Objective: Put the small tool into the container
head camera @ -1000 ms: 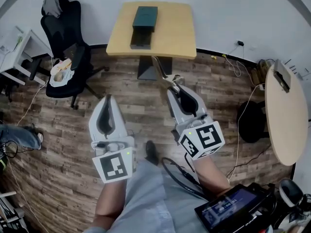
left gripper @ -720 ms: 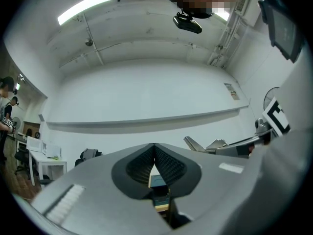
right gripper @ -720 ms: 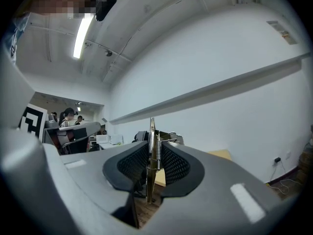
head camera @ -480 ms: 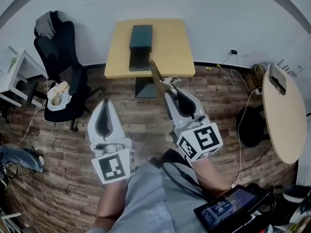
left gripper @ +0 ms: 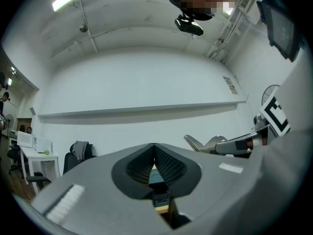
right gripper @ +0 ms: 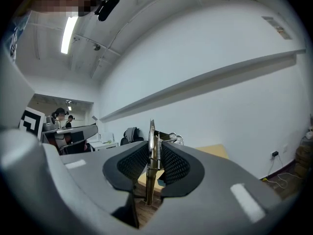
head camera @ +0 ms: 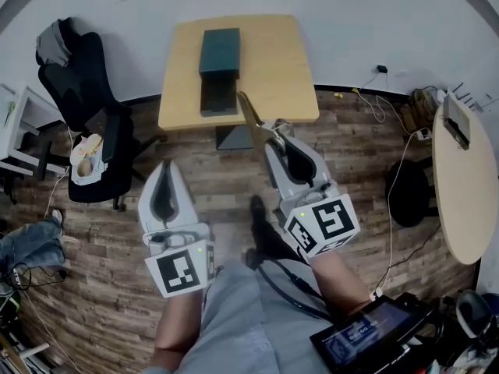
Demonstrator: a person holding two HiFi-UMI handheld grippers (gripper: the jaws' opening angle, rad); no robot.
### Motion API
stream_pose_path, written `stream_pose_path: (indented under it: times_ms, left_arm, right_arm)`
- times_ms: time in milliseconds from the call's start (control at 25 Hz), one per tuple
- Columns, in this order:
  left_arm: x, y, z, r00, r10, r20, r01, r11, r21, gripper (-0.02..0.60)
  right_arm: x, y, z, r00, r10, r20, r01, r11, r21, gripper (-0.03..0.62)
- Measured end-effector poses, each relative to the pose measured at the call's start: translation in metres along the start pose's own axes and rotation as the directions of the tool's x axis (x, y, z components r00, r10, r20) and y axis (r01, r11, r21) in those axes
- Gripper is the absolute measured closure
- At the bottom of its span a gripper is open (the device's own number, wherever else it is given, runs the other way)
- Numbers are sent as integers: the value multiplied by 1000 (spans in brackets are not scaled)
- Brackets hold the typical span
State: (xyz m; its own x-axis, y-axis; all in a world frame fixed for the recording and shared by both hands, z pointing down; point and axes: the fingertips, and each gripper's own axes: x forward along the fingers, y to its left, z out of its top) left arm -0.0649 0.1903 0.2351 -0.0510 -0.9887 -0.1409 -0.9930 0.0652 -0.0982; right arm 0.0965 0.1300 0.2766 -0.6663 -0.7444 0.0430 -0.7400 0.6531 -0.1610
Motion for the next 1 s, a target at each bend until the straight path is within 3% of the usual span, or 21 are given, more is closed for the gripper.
stream_pose_path:
  times_ms: [280, 600, 1000]
  left_arm:
    - [99, 3, -28, 999, -23, -43, 24, 1000, 12, 571]
    - [200, 4, -35, 999, -13, -39, 13, 1000, 15, 571]
    - [258, 10, -12, 1000, 10, 19, -11, 999, 49, 571]
  right_arm:
    - [84, -58, -8, 999, -3, -43, 5, 999, 33, 508]
    - [167, -113, 6, 998, 26, -53, -24, 999, 41, 508]
    - [221, -140, 37, 998, 59, -16, -59, 998, 28, 508]
